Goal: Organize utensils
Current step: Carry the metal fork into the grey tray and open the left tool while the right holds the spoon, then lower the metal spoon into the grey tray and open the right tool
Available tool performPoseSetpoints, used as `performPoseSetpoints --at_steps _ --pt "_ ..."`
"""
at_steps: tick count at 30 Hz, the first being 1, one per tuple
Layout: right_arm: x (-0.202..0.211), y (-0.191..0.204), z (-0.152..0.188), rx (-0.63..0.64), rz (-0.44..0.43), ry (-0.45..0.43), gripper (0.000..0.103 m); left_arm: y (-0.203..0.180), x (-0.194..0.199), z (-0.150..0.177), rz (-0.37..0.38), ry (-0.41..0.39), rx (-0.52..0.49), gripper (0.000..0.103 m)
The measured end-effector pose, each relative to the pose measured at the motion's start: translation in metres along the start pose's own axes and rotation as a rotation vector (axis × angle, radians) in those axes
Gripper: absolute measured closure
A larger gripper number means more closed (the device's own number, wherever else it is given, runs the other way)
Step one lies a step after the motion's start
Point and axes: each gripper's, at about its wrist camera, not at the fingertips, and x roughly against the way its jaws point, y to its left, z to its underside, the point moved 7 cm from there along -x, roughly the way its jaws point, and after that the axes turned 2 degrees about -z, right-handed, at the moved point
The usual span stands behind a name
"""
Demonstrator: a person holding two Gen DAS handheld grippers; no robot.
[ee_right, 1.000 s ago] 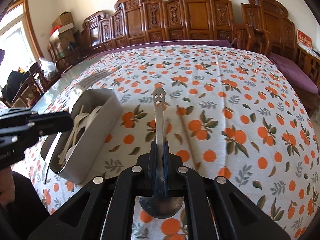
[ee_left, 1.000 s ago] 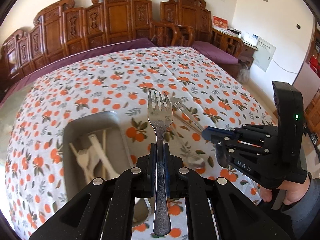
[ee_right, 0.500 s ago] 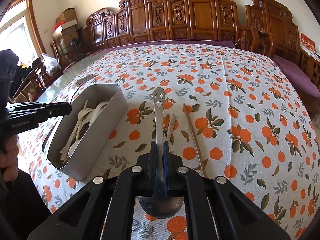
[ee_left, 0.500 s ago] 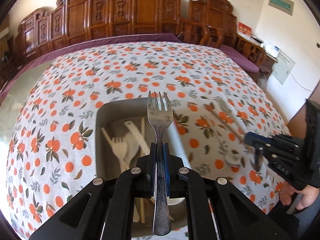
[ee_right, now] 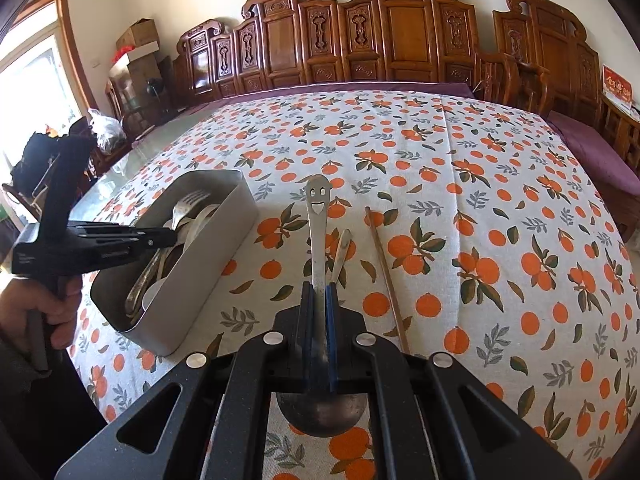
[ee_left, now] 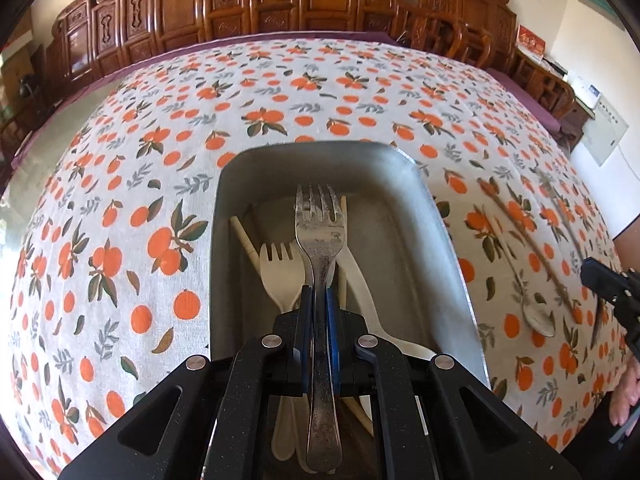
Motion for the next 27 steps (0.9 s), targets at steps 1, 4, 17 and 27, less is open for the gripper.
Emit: performPoseSetpoints --at_steps 1,4,17,27 --pt "0.0 0.001 0.0 0.001 -0.001 -0.001 0.096 0.0 -0.002 0.001 -0.004 0.006 -0.001 0.097" --pt "0.0 0.004 0.001 0.01 -0.003 0.002 0.096 -0.002 -0.002 0.001 -0.021 0.004 -0.02 0.097" --pt "0.003 0.019 -0.002 0.019 -0.009 0.0 0.096 0.005 0.024 -0.011 0.002 -0.054 0.001 0.095" --pt "0.001 0.066 -0.028 0.051 -0.077 -0.015 0.096 0.023 0.049 -0.024 0.007 -0.117 0.025 0.083"
